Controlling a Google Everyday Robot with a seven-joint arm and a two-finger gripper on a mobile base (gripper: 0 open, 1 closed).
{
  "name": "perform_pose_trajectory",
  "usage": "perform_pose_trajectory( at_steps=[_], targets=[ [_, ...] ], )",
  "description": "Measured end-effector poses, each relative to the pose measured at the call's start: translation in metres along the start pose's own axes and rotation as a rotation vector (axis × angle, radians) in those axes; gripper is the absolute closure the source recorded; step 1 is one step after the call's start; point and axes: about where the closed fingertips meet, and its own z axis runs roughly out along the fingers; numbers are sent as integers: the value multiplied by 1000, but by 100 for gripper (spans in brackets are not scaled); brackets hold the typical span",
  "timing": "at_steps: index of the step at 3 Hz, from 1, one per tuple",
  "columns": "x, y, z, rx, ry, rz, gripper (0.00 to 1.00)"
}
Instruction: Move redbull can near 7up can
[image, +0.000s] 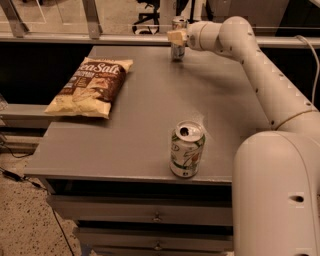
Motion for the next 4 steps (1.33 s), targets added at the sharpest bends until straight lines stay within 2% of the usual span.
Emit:
perform_pose_trajectory(
  at_steps=[1, 2, 3, 4],
  targets=[
    [-29, 25, -63, -85, -51, -20, 100],
    [-32, 43, -117, -138, -90, -30, 100],
    [-32, 44, -116, -139, -89, -30, 100],
    [-27, 53, -109, -179, -76, -24, 100]
  ],
)
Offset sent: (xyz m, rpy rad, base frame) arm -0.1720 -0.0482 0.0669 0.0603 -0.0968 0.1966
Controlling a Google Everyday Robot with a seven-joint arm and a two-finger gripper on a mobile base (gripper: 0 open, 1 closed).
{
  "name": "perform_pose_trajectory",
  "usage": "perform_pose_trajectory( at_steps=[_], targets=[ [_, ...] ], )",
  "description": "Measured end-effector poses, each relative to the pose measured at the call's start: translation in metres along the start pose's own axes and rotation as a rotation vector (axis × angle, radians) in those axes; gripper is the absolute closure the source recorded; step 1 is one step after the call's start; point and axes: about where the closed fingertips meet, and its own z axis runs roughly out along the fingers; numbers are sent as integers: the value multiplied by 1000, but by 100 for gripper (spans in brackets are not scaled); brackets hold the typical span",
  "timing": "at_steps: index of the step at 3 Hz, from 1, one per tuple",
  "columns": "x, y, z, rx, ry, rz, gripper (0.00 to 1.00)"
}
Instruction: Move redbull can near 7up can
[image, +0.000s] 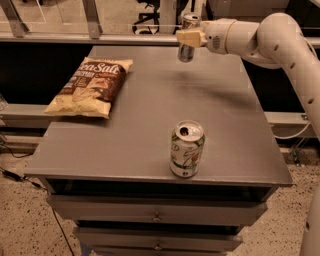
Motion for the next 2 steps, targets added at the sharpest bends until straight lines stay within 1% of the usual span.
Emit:
perform_pose_trajectory(
  at_steps=[1, 2],
  targets=[
    [2, 36, -19, -118, 31, -26, 100],
    [0, 62, -51, -186, 54, -46, 100]
  ],
)
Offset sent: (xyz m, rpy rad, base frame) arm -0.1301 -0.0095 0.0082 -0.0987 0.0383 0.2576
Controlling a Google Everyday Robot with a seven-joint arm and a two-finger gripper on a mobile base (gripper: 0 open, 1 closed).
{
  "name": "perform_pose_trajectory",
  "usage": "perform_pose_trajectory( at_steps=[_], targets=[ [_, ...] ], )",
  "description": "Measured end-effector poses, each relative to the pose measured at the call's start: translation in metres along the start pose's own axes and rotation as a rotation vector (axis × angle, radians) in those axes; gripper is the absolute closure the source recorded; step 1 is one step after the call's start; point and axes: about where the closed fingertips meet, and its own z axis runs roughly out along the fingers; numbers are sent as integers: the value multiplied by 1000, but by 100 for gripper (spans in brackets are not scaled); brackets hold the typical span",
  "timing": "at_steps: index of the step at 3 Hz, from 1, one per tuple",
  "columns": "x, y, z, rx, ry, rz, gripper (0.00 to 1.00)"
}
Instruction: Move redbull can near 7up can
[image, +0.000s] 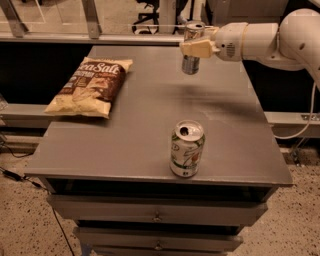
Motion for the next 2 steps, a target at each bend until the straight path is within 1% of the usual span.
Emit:
perform_pose_trajectory(
  at_steps=[1, 2],
  targets=[
    [3, 41, -42, -79, 4, 9, 100],
    [13, 64, -74, -114, 16, 39, 100]
  ],
)
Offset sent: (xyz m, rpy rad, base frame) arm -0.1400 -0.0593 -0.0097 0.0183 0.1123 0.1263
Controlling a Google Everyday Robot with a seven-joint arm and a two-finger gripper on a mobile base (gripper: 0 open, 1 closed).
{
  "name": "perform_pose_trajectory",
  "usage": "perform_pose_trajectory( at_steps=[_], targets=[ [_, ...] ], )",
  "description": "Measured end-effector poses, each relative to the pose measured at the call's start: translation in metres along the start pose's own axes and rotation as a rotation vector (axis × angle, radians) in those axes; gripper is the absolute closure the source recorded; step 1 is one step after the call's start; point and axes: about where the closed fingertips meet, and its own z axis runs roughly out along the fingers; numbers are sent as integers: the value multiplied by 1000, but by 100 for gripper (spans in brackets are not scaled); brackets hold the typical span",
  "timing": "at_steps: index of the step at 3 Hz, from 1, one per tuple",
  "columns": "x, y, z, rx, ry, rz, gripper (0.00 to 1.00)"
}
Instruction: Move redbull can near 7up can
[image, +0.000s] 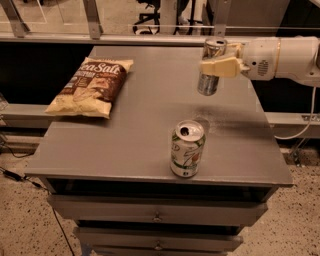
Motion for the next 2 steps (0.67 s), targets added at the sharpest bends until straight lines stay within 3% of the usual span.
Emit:
perform_pose_trajectory(
  at_steps=[2],
  targets=[
    [25, 53, -47, -66, 18, 84, 100]
  ],
)
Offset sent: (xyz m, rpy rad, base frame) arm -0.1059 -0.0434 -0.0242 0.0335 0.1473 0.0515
